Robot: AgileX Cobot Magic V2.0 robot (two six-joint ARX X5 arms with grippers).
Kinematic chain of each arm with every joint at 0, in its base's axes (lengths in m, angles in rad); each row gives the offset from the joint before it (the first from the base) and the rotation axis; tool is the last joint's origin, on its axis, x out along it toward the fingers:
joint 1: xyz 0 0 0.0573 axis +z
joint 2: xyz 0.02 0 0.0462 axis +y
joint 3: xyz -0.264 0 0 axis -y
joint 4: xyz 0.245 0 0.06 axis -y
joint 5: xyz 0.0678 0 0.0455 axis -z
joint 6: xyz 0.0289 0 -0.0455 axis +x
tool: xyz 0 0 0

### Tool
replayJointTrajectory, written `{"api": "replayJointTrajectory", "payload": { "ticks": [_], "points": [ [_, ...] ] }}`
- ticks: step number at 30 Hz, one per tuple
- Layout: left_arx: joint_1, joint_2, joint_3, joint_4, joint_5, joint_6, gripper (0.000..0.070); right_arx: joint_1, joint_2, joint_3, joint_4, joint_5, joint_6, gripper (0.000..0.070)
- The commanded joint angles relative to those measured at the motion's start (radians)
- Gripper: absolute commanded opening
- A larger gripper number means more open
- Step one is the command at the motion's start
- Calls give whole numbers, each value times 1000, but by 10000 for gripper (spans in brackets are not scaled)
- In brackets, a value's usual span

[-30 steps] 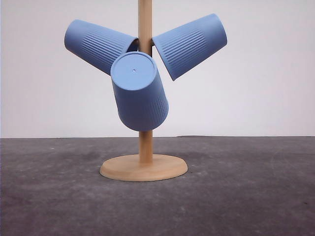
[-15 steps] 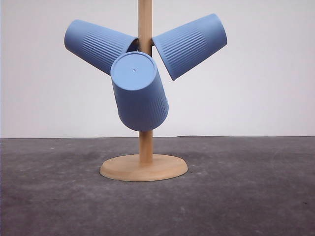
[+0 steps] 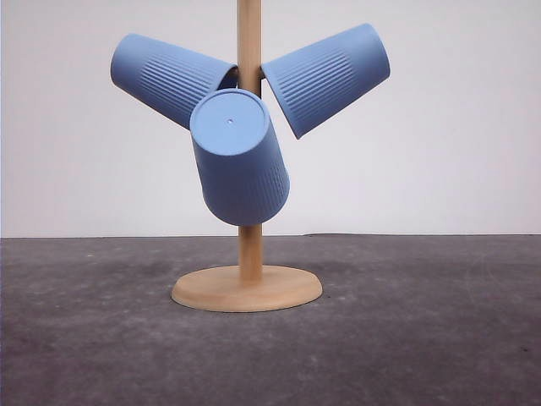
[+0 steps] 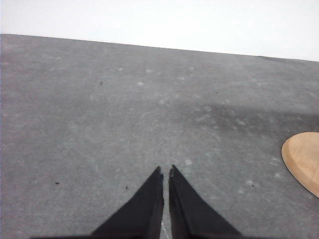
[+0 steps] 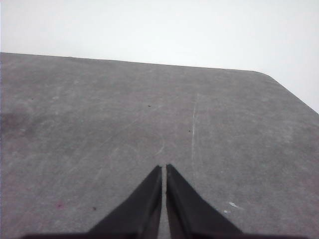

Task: Place three cups

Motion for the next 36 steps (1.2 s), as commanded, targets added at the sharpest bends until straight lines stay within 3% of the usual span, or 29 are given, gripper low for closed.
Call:
{"api": "replayJointTrajectory", "payload": {
  "ticks": [1, 36],
  "points": [
    [1, -1, -13, -4, -2, -1, 0, 1, 1, -3, 11, 3, 11, 13],
    [1, -1, -13, -4, -2, -1, 0, 1, 1, -3, 11, 3, 11, 13]
  ]
}}
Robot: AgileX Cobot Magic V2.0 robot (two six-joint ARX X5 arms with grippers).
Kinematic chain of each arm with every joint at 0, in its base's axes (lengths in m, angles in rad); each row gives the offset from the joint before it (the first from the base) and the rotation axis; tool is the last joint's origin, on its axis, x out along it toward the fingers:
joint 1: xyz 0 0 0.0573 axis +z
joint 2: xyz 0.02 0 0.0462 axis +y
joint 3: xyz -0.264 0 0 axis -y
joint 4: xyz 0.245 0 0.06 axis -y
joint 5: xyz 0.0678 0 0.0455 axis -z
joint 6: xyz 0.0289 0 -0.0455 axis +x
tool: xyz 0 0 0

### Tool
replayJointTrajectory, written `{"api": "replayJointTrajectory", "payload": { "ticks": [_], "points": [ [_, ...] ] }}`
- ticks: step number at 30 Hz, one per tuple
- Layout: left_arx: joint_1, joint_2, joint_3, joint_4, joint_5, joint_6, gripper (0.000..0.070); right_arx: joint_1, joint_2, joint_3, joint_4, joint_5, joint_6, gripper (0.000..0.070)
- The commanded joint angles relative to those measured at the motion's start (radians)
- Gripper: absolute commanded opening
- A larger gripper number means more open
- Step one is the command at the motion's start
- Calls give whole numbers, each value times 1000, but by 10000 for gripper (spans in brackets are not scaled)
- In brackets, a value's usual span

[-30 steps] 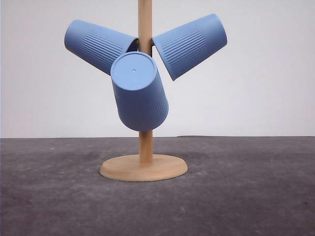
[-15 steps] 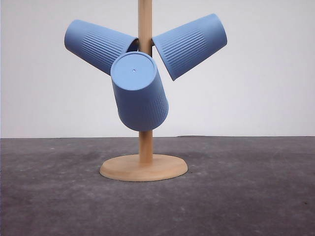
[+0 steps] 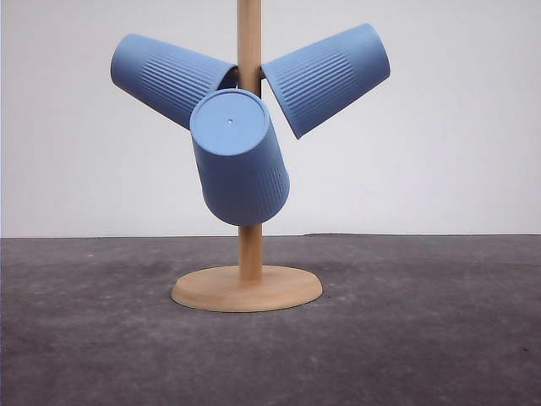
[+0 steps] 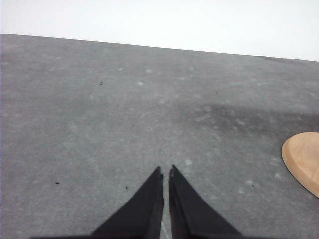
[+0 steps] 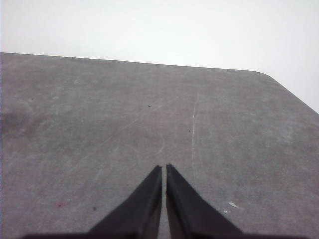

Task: Place three cups

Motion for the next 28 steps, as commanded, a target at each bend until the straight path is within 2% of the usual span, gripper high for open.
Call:
{"api": "replayJointTrajectory", "payload": {
  "ticks": [1, 28],
  "points": [
    [1, -1, -13, -4, -2, -1, 0, 1, 1, -3, 11, 3, 11, 13],
    [1, -1, -13, -4, -2, -1, 0, 1, 1, -3, 11, 3, 11, 13]
  ]
}}
